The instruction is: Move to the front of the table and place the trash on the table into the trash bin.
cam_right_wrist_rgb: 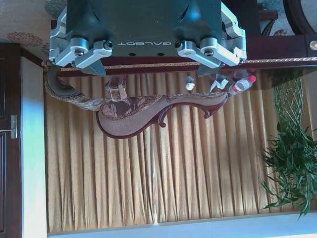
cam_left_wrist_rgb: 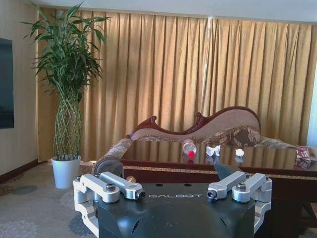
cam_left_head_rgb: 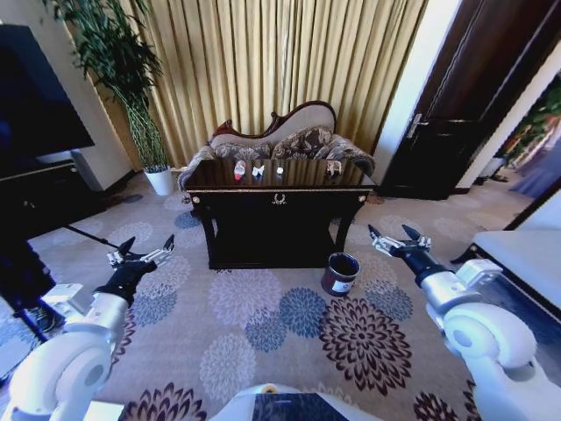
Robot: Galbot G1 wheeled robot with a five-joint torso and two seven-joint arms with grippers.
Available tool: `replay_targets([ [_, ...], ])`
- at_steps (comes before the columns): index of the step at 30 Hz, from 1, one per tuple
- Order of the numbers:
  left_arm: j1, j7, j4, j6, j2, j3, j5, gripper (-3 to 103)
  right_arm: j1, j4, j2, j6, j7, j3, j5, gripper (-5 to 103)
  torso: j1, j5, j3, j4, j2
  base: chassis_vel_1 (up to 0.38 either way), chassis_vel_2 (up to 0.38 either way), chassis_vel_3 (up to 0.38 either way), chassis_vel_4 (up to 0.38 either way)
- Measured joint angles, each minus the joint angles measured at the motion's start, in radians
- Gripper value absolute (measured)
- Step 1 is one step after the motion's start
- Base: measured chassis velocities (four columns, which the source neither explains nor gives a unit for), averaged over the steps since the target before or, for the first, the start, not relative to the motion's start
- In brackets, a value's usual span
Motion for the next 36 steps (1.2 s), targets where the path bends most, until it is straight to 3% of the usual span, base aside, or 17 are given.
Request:
replay_targets([
  [36, -0.016, 0.021, 0.0, -0.004, -0.015, 0.025, 0.02, 100, 0.006, 0.002, 0.004, -0.002, 0.0, -0.002, -0.003, 100, 0.0, -0.0002, 0.0, -0.0003, 0.0, -0.112, 0.111, 0.112, -0.117],
])
